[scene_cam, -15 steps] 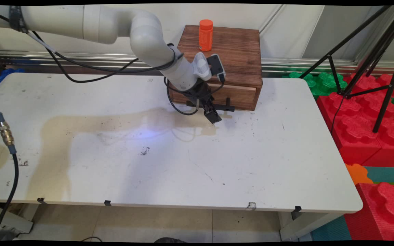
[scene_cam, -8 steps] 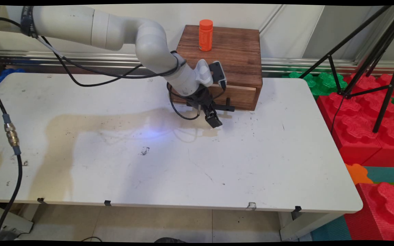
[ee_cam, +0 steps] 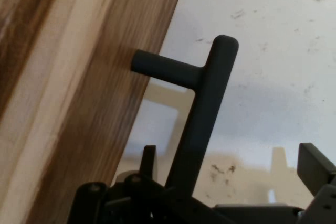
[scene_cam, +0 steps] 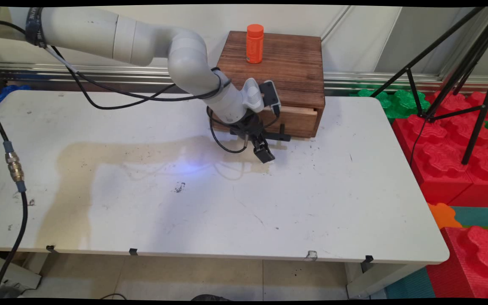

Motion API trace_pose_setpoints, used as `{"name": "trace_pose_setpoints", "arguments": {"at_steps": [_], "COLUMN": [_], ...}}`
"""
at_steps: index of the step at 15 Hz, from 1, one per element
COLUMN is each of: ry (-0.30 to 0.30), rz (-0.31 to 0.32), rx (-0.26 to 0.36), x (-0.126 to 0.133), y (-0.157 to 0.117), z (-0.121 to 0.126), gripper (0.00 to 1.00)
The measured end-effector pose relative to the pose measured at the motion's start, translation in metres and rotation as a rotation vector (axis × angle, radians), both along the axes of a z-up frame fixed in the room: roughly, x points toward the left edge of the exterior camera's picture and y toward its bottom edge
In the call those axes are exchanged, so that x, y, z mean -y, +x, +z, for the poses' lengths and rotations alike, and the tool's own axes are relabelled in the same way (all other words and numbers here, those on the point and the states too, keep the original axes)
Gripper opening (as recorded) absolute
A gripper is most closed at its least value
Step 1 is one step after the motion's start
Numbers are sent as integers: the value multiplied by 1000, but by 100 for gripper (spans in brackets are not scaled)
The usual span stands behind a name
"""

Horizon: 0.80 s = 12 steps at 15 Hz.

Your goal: Open the drawer

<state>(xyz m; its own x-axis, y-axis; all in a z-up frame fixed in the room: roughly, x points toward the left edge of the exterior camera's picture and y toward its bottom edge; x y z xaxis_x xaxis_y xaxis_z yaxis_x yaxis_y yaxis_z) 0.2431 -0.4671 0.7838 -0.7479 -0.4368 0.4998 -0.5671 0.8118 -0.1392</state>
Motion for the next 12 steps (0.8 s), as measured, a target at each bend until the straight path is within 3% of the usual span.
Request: {"name": "trace_pose_setpoints", "arguments": {"at_steps": [12], "ry": [26], "rz": [-9], "rx": [15], "x": [-27], "y": [-7], "z": [1], "gripper": [100]}}
